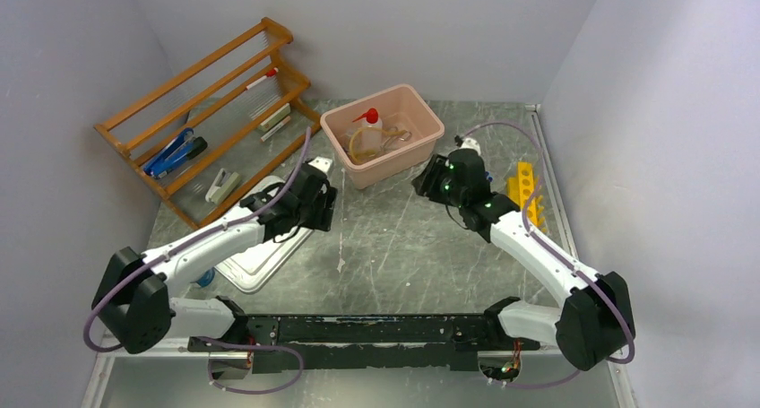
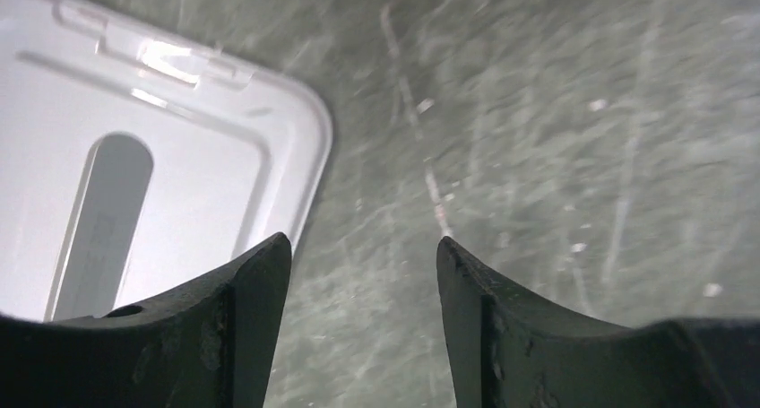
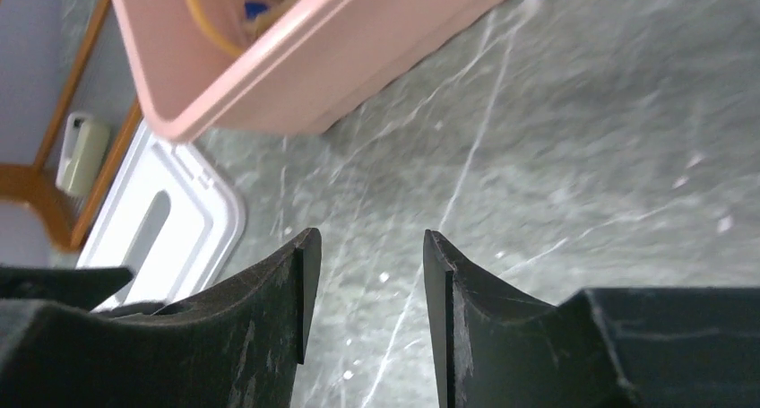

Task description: Organize the chemistry lab equipment

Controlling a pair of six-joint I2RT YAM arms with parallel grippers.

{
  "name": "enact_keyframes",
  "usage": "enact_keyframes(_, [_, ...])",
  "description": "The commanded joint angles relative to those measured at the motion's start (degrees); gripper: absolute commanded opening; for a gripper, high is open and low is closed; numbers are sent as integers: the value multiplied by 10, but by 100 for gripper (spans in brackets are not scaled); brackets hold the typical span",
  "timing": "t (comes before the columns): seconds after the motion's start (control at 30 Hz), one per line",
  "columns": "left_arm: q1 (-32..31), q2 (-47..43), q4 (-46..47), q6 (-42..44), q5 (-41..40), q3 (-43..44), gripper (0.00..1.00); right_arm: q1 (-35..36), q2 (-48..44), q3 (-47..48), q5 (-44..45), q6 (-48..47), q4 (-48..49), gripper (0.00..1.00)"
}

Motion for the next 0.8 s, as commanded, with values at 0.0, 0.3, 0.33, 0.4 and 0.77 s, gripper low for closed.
enact_keyframes(0.0, [28,38,-20,-8,-50,-11,64,52,1,-16,5,70,-8,49])
enact_keyframes(0.3, [102,163,-9,32,45,22,64,83,-40,-19,59,65,-36,48])
enact_keyframes(0.33, [103,174,-12,30,44,23,64,82,-49,-16,74,58,-42,48])
enact_keyframes(0.4, [107,194,-17,25,43,24,64,82,-66,-7,104,41,-58,48])
enact_keyframes(0.77, [103,224,8,-4,156,6,38,81,-101,-4,136,26,-72,49])
